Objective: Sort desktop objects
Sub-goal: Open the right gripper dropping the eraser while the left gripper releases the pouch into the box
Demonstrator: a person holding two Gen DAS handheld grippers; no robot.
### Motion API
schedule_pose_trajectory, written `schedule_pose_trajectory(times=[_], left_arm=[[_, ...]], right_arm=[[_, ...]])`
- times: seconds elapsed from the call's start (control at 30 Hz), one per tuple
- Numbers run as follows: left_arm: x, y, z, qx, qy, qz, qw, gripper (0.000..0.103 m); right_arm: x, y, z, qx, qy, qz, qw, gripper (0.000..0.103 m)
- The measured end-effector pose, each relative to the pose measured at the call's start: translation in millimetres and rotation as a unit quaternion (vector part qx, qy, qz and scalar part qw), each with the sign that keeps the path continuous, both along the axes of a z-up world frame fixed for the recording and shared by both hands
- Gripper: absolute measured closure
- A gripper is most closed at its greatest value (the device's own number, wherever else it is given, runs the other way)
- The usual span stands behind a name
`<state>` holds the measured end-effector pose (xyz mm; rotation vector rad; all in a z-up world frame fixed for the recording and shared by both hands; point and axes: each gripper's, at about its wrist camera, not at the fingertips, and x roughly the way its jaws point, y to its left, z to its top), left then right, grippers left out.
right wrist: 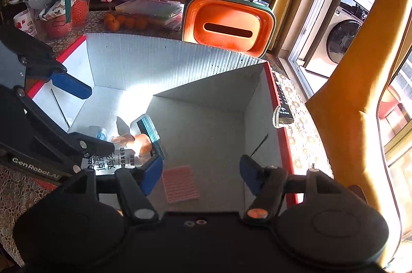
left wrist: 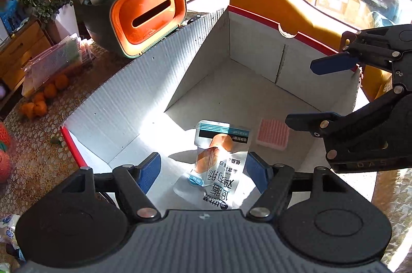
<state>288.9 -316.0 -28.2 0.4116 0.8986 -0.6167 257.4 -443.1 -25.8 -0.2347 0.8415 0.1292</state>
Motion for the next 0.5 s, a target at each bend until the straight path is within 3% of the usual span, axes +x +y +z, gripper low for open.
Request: schedule_pose_trajectory(times=[0.23, 0.5], left_arm=[[-27.9, 33.4, 23.5, -0.052, -0.022, 0.035, 0.9978, 0.031], [-67.8, 67.0, 45.4, -0.075, -0.058, 0.062, 0.9936, 0.031]], right_arm=[[-28.6, 8.5, 25.9, 0.03, -0.029, 0.011, 0.999, 0.034], [-65.9, 36.3, 49.1, 0.056, -0.056, 0.03, 0.996, 0.027]])
